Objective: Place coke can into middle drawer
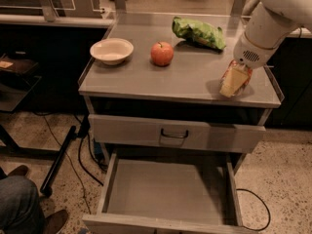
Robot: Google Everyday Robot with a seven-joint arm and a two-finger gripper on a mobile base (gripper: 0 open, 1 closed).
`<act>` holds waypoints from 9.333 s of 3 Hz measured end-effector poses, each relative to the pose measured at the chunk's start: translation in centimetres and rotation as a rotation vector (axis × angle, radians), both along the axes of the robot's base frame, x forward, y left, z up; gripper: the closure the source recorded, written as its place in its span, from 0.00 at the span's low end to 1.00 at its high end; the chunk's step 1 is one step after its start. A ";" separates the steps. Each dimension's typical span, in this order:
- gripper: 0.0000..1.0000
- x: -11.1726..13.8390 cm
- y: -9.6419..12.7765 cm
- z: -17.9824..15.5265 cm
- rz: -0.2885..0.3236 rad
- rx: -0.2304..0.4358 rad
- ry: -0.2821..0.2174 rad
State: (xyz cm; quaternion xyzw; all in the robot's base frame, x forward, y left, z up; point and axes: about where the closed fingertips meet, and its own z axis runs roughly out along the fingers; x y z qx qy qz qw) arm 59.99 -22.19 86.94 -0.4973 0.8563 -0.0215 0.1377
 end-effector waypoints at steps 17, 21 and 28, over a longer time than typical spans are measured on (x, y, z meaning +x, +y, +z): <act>1.00 -17.1 7.9 -27.1 -0.120 0.660 0.343; 1.00 -17.3 10.9 -35.1 -0.195 0.798 0.386; 1.00 -12.7 16.2 -42.9 -0.358 0.862 0.224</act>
Offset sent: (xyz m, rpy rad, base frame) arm -0.0557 0.0101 -0.0121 0.0062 0.0514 0.0360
